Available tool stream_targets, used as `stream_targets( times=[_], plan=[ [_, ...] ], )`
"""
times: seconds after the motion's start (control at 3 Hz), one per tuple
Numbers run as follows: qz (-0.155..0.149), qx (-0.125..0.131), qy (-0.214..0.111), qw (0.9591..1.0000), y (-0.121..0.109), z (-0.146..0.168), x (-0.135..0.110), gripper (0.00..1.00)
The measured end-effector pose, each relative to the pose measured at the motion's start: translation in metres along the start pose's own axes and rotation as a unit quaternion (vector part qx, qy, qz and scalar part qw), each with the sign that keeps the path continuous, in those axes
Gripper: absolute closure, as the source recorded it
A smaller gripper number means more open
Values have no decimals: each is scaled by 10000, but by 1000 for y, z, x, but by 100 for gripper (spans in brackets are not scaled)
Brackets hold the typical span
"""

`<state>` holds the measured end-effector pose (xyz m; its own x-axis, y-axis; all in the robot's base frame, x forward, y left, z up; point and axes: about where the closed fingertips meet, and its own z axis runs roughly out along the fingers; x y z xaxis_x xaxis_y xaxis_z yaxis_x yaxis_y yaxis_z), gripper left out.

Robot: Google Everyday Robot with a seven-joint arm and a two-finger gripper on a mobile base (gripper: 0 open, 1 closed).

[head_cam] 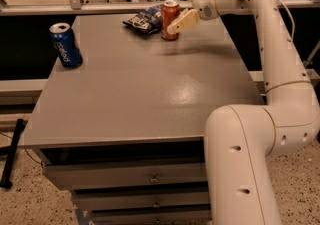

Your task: Move coke can near blue chip bag

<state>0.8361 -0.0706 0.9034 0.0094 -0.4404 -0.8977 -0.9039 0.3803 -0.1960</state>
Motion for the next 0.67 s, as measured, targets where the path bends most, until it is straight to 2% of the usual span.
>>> stream_targets(
  times=[0.33,0.67],
  plan=[
    [-26,175,-170,9997,-7,-34,-7,0],
    [54,480,-498,9976,-17,-93,-17,0]
  ],
)
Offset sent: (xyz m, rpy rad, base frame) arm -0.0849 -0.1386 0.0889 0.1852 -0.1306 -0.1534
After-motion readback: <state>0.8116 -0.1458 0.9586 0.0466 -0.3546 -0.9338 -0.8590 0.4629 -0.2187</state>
